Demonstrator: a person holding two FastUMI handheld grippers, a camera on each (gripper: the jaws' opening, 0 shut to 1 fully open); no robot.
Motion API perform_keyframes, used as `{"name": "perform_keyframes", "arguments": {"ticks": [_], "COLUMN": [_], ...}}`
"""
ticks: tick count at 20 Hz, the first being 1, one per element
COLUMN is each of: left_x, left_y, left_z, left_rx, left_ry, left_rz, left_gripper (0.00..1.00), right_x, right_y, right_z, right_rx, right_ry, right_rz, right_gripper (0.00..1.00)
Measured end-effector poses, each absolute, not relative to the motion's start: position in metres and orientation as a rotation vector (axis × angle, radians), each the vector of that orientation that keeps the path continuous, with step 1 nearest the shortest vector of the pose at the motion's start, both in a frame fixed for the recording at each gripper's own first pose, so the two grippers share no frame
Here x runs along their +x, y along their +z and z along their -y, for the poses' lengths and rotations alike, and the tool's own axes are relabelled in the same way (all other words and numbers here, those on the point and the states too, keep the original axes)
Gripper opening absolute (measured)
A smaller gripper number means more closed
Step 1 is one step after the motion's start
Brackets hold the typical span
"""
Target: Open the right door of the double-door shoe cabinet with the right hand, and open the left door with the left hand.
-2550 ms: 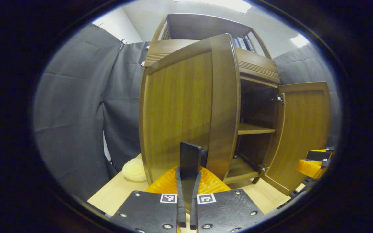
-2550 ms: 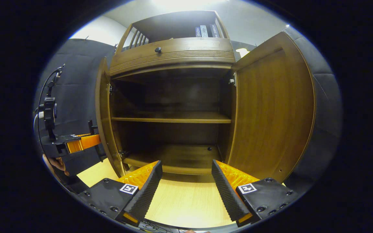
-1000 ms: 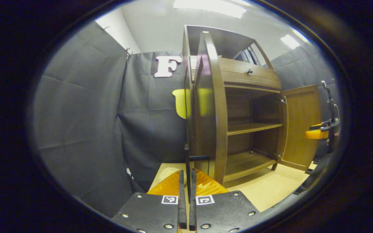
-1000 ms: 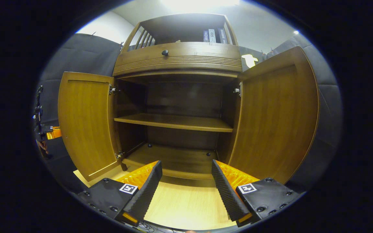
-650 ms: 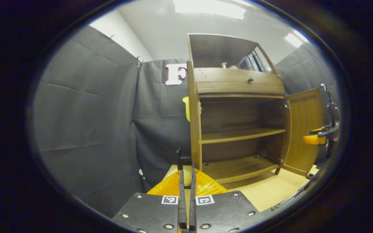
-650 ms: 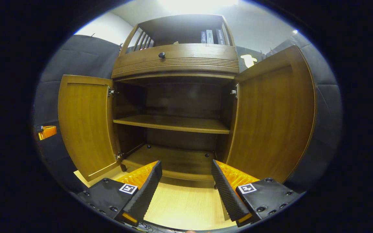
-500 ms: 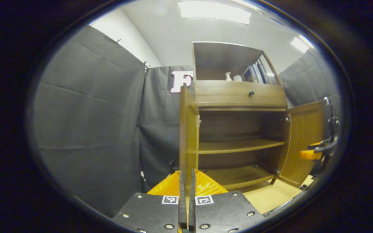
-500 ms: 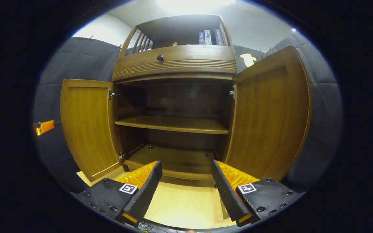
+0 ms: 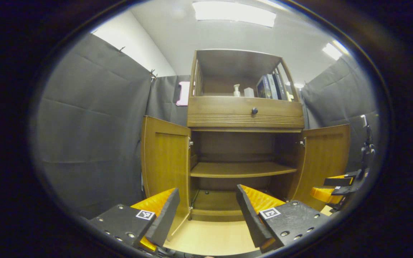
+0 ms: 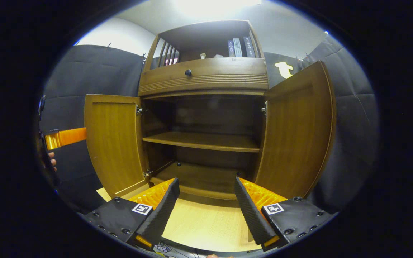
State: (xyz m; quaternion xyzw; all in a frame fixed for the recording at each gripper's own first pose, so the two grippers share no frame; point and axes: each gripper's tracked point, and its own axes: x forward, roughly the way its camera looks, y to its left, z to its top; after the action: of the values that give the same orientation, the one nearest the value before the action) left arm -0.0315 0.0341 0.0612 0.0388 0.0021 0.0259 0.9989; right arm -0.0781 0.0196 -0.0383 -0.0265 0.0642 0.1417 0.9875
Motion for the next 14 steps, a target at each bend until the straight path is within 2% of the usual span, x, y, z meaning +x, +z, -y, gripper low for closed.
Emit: {"name": "perform_keyframes", "arguments": {"ticks": [2,6,14], "left_x": [-0.034,-0.041,-0.037], "left_y": [0.058,0.05,0.062], "left_z": [-0.027,-0.023,-0.03], "left_rx": [0.061,0.051,0.139], "left_ry": [0.079,0.14,0.148], "left_rz": [-0.011,-0.026,-0.057], "left_gripper": [0.92,0.92,0.92], "right_x": [-0.084,-0.099,-0.11], "right_y": [-0.032,-0.032,-0.043], "right_z": [-0.014,0.008,0.025], "right_rx": [-0.043,-0.023,-0.017], "right_ry": [0.295,0.268,0.277], "right_rz": [-0.116,-0.096,-0.13], "right_gripper": [0.94,0.94,0.94]}}
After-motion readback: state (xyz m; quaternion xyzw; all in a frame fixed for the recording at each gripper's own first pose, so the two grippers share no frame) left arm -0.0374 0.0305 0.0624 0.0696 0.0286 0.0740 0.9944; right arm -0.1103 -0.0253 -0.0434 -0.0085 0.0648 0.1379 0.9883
